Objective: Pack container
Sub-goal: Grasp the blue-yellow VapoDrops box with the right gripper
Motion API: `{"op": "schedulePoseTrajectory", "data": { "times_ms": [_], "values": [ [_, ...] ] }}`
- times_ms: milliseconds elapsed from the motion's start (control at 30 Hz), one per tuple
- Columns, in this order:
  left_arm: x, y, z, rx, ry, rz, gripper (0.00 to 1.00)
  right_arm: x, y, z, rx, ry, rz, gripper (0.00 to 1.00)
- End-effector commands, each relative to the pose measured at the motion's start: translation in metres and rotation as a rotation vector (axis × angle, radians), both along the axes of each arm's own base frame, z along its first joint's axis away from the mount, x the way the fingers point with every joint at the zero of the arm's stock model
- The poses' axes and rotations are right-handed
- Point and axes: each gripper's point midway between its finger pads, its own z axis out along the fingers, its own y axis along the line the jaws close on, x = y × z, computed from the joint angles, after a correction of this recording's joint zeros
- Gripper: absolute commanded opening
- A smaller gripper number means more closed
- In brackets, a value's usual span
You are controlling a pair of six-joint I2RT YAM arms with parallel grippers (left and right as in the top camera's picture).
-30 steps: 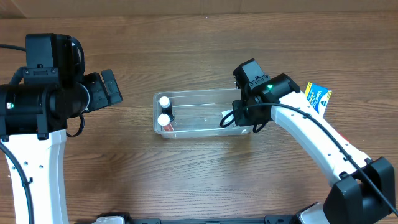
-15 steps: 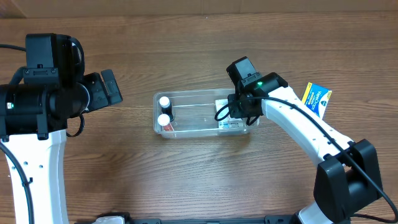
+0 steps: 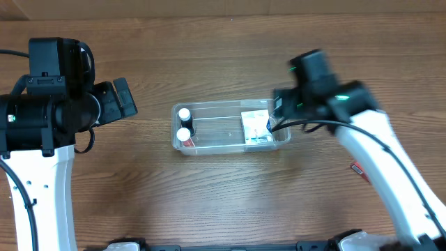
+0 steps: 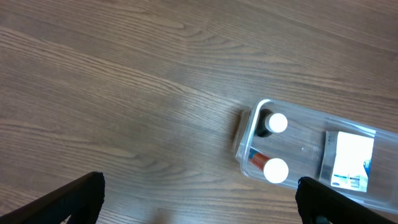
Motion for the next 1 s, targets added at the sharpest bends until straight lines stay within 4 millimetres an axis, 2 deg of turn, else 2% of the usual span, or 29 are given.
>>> {"op": "schedulePoseTrajectory", "data": {
  "times_ms": [0, 100, 167, 267, 367, 500, 633, 800, 933, 967],
  "values": [
    [0.002, 0.001, -0.001, 0.005, 0.002, -0.013, 1.0, 0.016, -0.075, 0.003, 0.001, -0.007, -0.215, 1.0],
    [0.003, 0.001, 0.0, 0.005, -0.001, -0.013, 1.0, 0.031, -0.115, -0.019, 0.063, 0.042, -0.262, 1.0],
    [0.003, 0.001, 0.0, 0.005, 0.0, -0.013, 1.0, 0.042, -0.149, -0.043, 0.074, 0.075, -0.348, 1.0],
    [0.003, 0.001, 0.0, 0.005, -0.001, -0.013, 1.0, 0.05, -0.174, -0.081, 0.074, 0.149, -0.407, 1.0],
    [0.004, 0.001, 0.0, 0.005, -0.005, -0.013, 1.0, 0.052, -0.184, -0.117, 0.068, 0.229, -0.412, 1.0],
    [0.004, 0.001, 0.0, 0.005, -0.005, -0.013, 1.0, 0.055, -0.191, -0.147, 0.037, 0.284, -0.422, 1.0],
    [0.004, 0.001, 0.0, 0.005, -0.006, -0.013, 1.0, 0.048, -0.195, -0.181, 0.009, 0.37, -0.432, 1.0],
    [0.004, 0.001, 0.001, 0.005, -0.008, -0.013, 1.0, 0.042, -0.193, -0.206, 0.013, 0.438, -0.429, 1.0],
    [0.005, 0.001, 0.001, 0.005, -0.013, -0.013, 1.0, 0.042, -0.193, -0.208, 0.013, 0.441, -0.429, 1.0],
    [0.006, 0.001, 0.001, 0.005, -0.014, -0.013, 1.0, 0.042, -0.193, -0.208, 0.013, 0.442, -0.429, 0.97]
  ]
}}
